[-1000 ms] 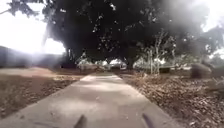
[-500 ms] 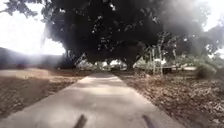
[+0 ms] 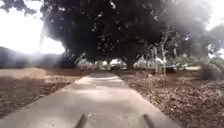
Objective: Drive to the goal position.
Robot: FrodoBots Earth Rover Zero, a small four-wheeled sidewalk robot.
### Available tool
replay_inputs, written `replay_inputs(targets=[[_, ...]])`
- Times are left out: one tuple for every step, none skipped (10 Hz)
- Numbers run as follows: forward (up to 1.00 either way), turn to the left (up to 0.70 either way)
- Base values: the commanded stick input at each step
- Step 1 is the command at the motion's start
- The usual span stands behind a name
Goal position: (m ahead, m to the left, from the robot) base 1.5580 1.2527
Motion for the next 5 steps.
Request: replay_inputs(targets=[[0.7,0.01],[0.7,0.06],[0.7,0.11],[0.7,0.08],[0.7,0.03]])
